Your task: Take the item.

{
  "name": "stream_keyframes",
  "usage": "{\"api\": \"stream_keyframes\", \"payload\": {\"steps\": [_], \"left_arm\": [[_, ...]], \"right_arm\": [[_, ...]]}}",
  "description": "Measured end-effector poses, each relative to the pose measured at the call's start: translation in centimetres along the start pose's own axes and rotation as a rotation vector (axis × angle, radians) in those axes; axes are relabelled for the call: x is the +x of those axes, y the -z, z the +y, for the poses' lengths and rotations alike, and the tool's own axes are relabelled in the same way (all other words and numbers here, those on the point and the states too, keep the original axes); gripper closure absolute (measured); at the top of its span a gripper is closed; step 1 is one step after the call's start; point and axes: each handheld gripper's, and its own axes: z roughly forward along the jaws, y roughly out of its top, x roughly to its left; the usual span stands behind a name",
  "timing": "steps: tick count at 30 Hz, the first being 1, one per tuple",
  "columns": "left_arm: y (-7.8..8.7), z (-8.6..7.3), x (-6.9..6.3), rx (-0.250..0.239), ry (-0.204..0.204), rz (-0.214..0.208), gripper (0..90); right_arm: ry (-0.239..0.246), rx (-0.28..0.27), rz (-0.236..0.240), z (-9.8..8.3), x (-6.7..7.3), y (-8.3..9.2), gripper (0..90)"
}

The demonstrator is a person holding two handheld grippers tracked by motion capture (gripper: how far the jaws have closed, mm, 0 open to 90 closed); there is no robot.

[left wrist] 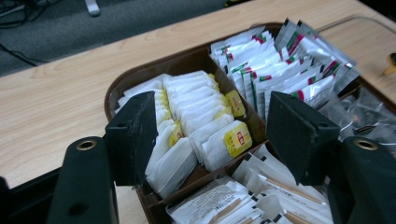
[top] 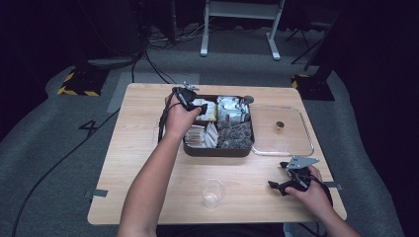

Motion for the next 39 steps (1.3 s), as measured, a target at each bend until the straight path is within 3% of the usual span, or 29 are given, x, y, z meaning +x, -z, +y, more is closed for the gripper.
{"api": "stream_keyframes", "payload": {"steps": [9,17,24,29,30,33,39], "left_arm": [[-2.8,-0.8,0.4,0.029,0.013,-0.003,40.1],[-4.7,-1.1,0.1,0.098,0.068,-0.020,44.8],[-6.2,-1.2,-0.2,0.166,0.072,-0.025,48.1],[-6.8,-1.3,-0.4,0.188,0.076,-0.037,52.3],[-7.0,-1.2,-0.5,0.213,0.062,-0.041,54.6],[-7.3,-1.2,-0.7,0.221,0.041,-0.038,56.8],[-7.7,-1.4,-0.6,0.219,0.066,-0.036,55.9]], "right_arm": [[0.002,-0.001,0.000,0.0,0.0,0.0,5.5],[0.002,-0.001,0.001,0.0,0.0,0.0,5.5],[0.002,-0.001,0.002,0.0,0.0,0.1,5.5],[0.003,-0.001,0.002,0.0,0.0,0.1,5.5],[0.003,-0.001,0.002,0.0,0.0,0.1,5.5],[0.003,-0.001,0.002,0.0,0.0,0.1,5.5],[0.003,-0.001,0.002,0.0,0.0,0.1,5.5]]}}
